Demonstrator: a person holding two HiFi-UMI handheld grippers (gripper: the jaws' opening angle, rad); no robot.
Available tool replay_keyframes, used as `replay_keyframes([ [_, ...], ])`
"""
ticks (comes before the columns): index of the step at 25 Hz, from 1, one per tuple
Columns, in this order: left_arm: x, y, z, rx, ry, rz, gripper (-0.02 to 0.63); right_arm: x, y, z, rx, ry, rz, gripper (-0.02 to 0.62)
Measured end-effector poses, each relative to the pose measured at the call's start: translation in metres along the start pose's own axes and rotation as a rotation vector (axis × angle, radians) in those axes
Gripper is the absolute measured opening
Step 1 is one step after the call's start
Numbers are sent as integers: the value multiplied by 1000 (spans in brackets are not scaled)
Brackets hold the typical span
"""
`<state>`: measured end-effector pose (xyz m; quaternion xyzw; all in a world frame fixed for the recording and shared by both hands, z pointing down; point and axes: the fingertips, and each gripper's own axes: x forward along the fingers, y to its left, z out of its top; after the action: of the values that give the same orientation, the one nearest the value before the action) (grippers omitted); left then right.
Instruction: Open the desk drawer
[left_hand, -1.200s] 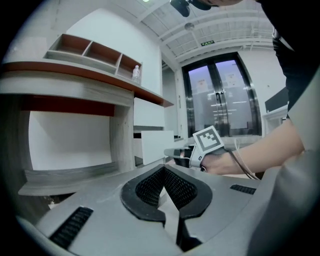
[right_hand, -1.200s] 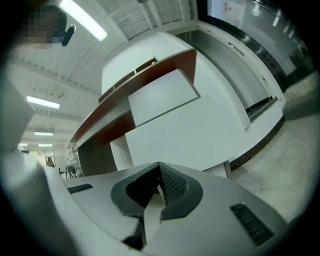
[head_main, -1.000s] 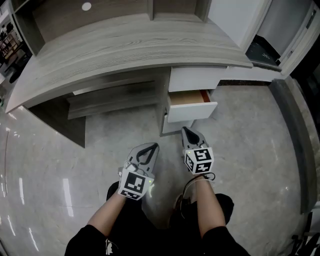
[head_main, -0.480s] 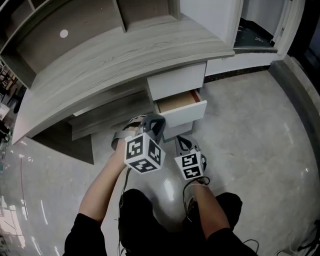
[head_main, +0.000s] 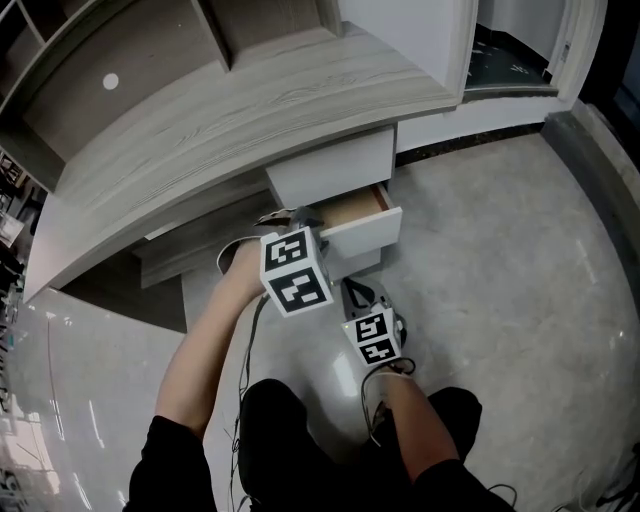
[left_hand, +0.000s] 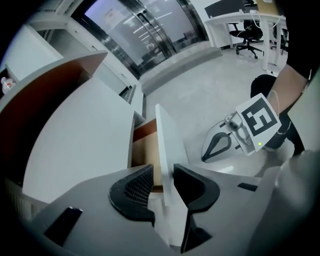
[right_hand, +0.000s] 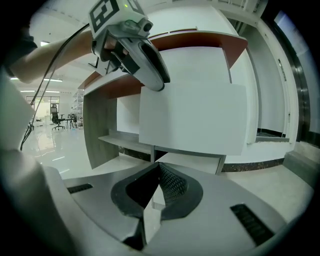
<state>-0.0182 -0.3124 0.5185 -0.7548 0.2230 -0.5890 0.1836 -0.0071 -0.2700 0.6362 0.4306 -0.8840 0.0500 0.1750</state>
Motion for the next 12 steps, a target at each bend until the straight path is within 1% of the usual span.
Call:
replay_keyframes([
  [4, 7, -2, 1, -6, 33, -82, 138, 0, -6, -4, 32, -6, 6, 6],
  [6, 9, -4, 2, 1, 52, -109, 138, 0, -7, -5, 43, -8, 8, 6],
  [8, 12, -6, 2, 23, 77, -121, 134, 1, -8, -6, 52, -9, 11, 6],
  [11, 16, -10, 3, 65, 99, -117, 131, 3, -6, -9, 66, -6, 19, 6],
  [12, 17, -11, 3, 70, 99, -116, 118, 4, -6, -10, 65, -3, 21, 6],
])
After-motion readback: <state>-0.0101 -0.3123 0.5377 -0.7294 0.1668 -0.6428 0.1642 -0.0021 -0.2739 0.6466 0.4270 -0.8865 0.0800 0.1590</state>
